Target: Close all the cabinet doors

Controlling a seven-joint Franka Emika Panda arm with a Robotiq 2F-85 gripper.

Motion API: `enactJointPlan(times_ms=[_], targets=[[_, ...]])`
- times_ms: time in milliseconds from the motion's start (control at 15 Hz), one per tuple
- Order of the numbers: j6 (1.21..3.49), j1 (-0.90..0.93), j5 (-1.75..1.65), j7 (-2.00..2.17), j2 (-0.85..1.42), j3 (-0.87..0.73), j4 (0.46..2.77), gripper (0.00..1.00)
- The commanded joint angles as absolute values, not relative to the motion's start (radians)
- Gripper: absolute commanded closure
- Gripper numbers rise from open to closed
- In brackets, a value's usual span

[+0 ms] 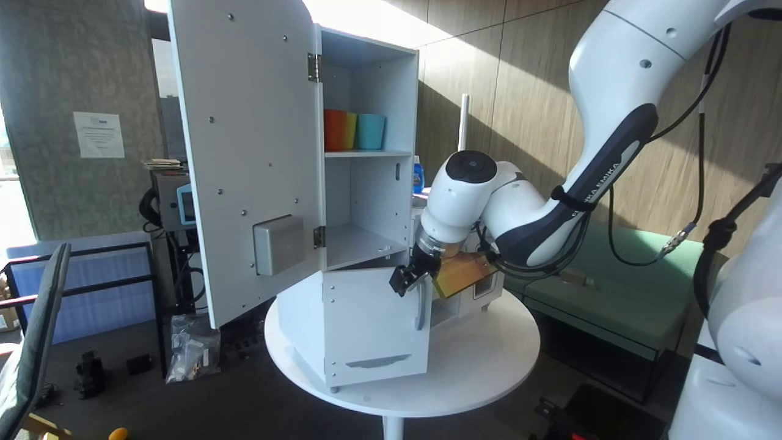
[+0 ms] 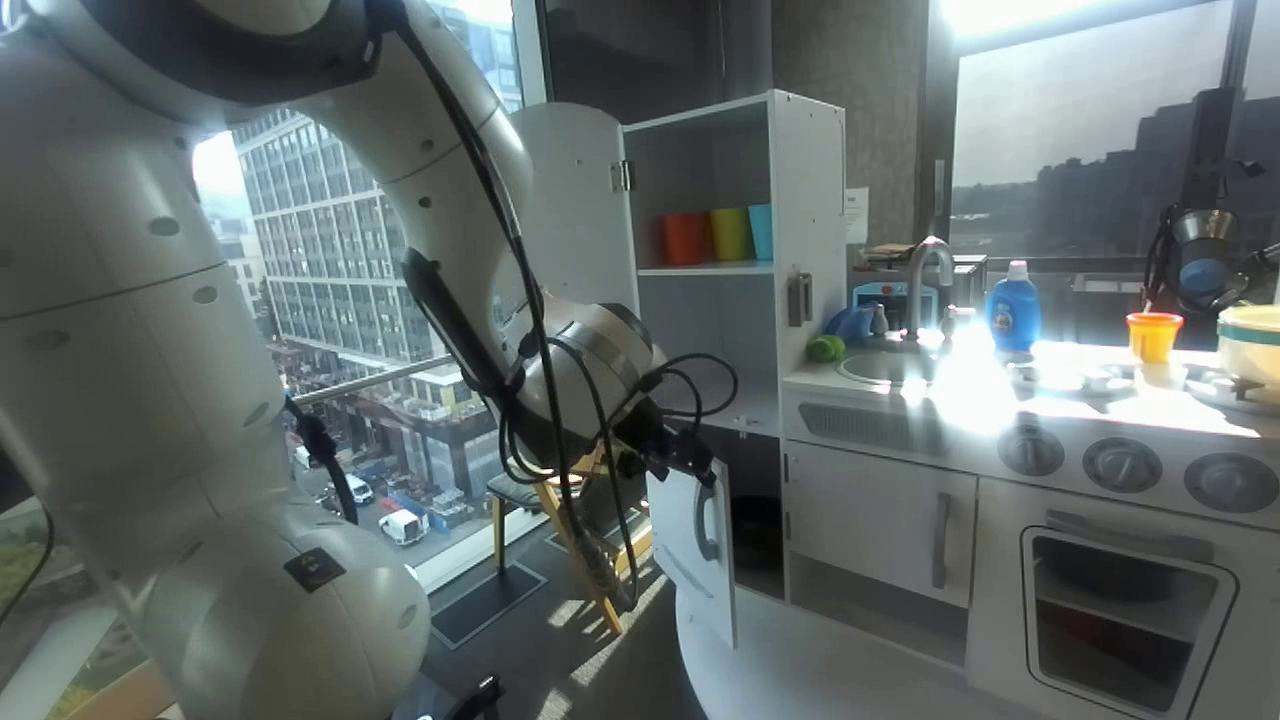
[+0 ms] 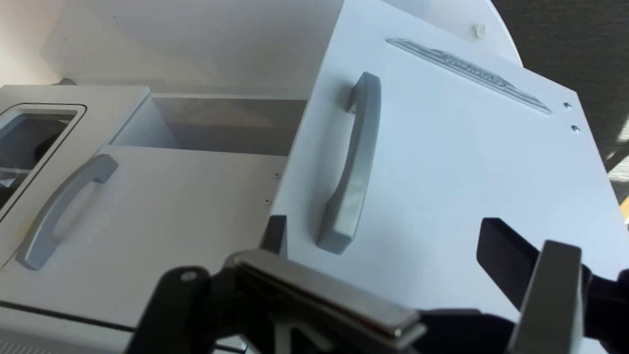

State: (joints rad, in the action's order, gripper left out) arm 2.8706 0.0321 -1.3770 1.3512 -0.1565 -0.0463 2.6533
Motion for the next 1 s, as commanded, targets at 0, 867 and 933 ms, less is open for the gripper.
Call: enactJointPlan(times_ms=[0, 867, 933], targets=[[2.950, 0.009, -1.408, 1.369, -0.056, -0.076, 2.547, 0.00], [2.955, 0.033, -1.468, 1.479, 0.114, -0.062, 2.341, 0.00], [2.916, 0.041, -1.467, 1.500, 0.103, -0.059, 2.348, 0.00]])
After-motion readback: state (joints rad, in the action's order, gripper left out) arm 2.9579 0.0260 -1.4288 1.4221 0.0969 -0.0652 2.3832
